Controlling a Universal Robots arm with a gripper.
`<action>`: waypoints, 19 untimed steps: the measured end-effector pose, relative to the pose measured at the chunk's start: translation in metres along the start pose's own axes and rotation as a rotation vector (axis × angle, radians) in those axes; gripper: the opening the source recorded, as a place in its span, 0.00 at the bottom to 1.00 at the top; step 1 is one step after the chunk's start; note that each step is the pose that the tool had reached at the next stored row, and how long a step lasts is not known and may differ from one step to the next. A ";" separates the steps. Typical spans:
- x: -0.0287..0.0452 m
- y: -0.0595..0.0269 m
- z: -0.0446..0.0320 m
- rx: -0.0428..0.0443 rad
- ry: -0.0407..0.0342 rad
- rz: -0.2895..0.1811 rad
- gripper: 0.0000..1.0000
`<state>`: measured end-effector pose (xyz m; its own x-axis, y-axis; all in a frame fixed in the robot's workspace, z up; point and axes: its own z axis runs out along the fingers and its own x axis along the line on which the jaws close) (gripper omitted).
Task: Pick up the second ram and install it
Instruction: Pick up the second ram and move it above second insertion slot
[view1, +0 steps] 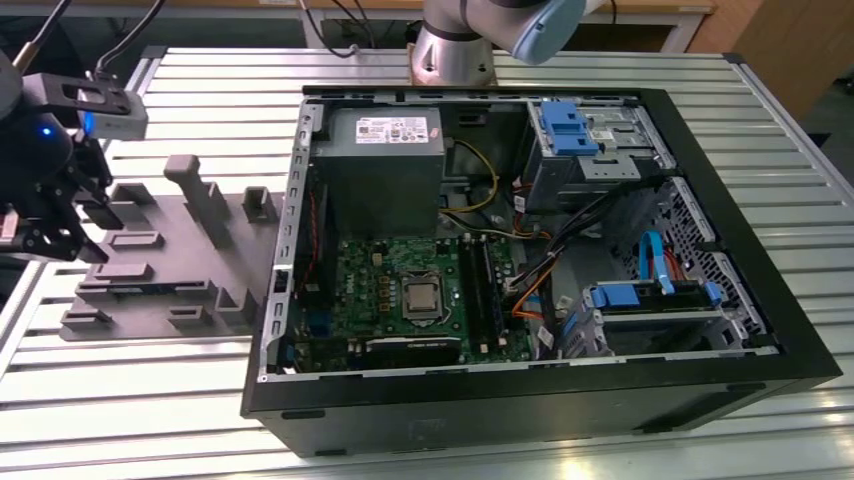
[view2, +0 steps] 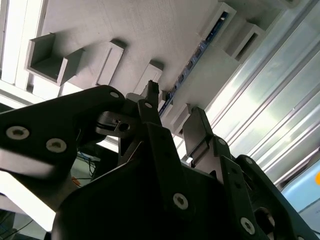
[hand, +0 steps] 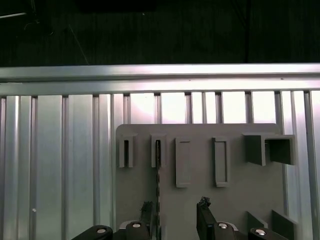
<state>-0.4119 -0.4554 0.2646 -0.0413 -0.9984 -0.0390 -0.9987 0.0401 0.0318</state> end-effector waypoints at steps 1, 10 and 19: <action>0.0001 0.0000 0.0002 -0.0001 0.0001 0.000 0.47; 0.0001 -0.0001 0.0019 0.0003 -0.0003 0.000 0.47; 0.0009 -0.0003 0.0071 0.0000 0.0017 0.000 0.47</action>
<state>-0.4118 -0.4560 0.2575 -0.0413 -0.9984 -0.0373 -0.9987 0.0401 0.0318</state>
